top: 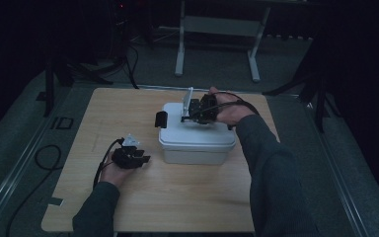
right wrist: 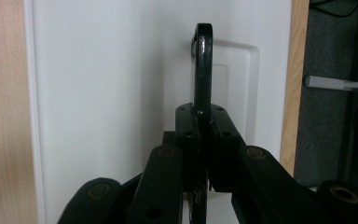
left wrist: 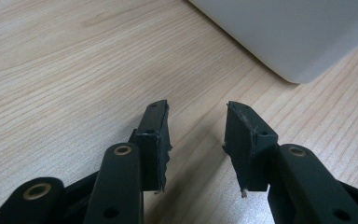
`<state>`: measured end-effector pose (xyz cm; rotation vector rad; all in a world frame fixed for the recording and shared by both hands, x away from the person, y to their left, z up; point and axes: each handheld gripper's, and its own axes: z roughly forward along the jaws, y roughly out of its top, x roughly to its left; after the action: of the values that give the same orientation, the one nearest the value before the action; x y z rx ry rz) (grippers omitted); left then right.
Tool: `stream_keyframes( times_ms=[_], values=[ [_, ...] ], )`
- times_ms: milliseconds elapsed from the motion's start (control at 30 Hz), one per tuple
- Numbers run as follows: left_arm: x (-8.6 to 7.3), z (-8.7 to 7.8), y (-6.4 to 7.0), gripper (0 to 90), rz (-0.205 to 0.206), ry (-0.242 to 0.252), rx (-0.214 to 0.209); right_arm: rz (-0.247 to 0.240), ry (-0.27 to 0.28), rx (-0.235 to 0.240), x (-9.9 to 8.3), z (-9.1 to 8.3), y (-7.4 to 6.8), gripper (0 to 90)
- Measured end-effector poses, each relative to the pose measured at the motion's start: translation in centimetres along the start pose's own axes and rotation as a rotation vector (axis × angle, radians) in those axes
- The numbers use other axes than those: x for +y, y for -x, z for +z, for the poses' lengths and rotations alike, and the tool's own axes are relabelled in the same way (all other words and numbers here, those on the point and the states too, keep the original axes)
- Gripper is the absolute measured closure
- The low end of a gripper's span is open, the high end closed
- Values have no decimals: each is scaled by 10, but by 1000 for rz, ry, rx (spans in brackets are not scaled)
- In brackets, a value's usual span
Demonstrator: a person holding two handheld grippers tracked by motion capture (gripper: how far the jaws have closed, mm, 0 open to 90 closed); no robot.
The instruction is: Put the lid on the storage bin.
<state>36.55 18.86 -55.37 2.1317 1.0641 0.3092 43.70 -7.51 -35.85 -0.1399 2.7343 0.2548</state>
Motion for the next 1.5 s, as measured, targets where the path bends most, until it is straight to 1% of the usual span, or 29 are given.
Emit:
stream_keyframes(
  times_ms=[167, 400, 567, 667, 700, 733, 800, 867, 900, 1000, 1167, 1233, 1300, 1400, 1433, 1500],
  values=[
    [0, 0, 0, 597, 3, -1, 1, 5, -10, 11, 0, 2, -1, 844],
    [0, 0, 0, 597, -4, 4, -1, 5, -7, 11, 1, 4, 0, 841],
    [0, 1, 0, 596, 1, 3, 2, 8, 1, 13, -1, 4, -1, 831],
    [0, 1, 0, 595, -1, 5, 1, 18, 14, 13, -2, 4, -1, 754],
    [0, 1, 0, 595, -1, 5, 1, 18, 14, 13, -2, 4, -1, 754],
    [0, 1, 0, 595, 1, 4, 2, 17, 20, 14, -2, 5, -1, 713],
    [0, 1, 0, 595, 0, 5, 0, 20, 28, 13, -3, 6, -2, 671],
    [0, 1, 0, 595, 0, 5, 0, 22, 30, 13, -3, 6, -2, 654],
    [0, 1, 0, 595, 2, 3, 1, 33, 36, 15, -4, 6, -2, 626],
    [0, 1, 0, 595, -3, 6, -1, 37, 36, 15, -5, 7, -3, 573],
    [0, 1, 0, 595, -3, 6, 0, 52, 47, 16, -6, 5, -4, 539],
    [0, 1, 0, 595, -3, 6, 0, 60, 59, 5, -6, 3, -4, 525],
    [0, 1, 0, 594, 1, 3, 1, 72, 76, 2, -8, 2, -3, 509],
    [0, 1, 0, 594, -2, 5, 1, 95, 76, -6, -12, 2, -3, 485],
    [0, 1, 0, 594, -3, 6, 0, 95, 76, -6, -12, 2, -3, 485],
    [0, 1, 0, 595, -2, 6, 0, 116, 95, -17, -17, 0, -3, 460]
  ],
)
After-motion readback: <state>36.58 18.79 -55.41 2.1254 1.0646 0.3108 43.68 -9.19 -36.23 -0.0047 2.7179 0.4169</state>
